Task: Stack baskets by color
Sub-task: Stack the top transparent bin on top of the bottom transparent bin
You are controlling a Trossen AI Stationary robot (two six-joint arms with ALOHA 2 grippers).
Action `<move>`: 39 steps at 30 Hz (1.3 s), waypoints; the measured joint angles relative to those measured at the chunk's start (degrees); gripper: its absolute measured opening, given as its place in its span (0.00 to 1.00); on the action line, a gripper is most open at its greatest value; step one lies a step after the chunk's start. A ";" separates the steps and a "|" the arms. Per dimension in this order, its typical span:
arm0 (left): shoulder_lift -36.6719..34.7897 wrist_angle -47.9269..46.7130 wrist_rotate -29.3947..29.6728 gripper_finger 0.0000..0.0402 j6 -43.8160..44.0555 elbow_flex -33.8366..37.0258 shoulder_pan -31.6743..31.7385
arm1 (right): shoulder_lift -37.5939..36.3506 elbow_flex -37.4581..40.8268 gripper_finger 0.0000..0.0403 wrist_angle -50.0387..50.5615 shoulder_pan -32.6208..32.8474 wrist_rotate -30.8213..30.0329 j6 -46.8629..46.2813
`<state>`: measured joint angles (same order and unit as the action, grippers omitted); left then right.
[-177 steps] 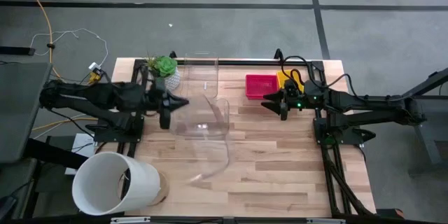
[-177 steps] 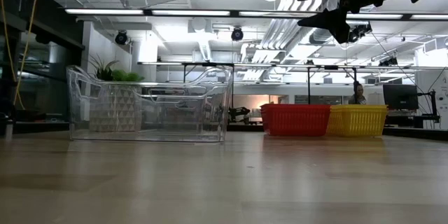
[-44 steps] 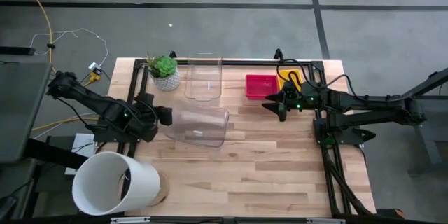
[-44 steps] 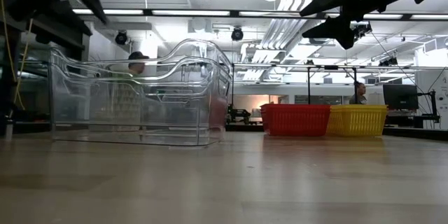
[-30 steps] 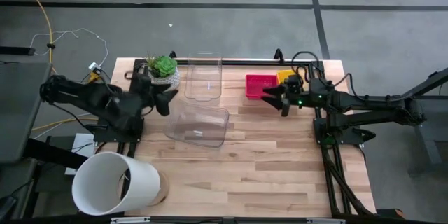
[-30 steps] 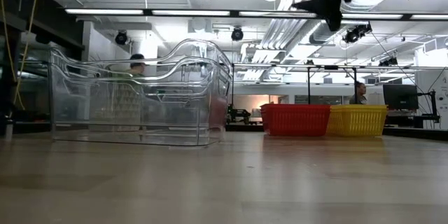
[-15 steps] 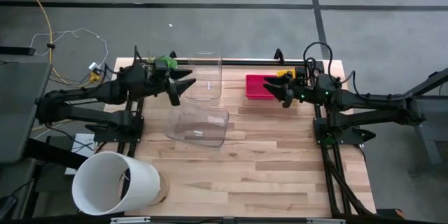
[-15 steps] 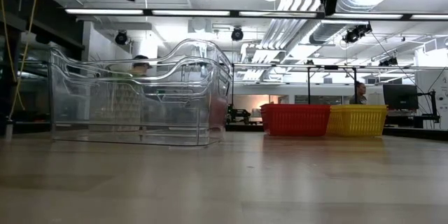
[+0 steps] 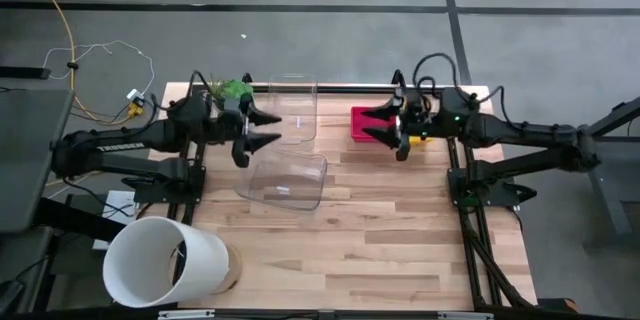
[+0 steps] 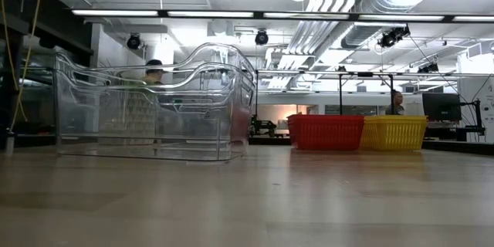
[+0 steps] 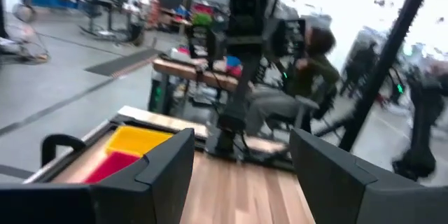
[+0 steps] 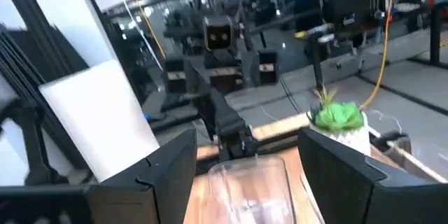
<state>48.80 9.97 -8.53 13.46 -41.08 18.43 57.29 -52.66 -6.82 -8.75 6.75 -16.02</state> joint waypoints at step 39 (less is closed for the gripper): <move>15.29 -33.83 28.25 0.43 9.19 -16.89 -0.15 | 1.47 0.65 0.59 3.23 2.82 -3.20 -2.05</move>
<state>64.09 -23.87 19.72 22.65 -57.97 18.28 58.76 -52.02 -3.59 -5.93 3.55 -18.06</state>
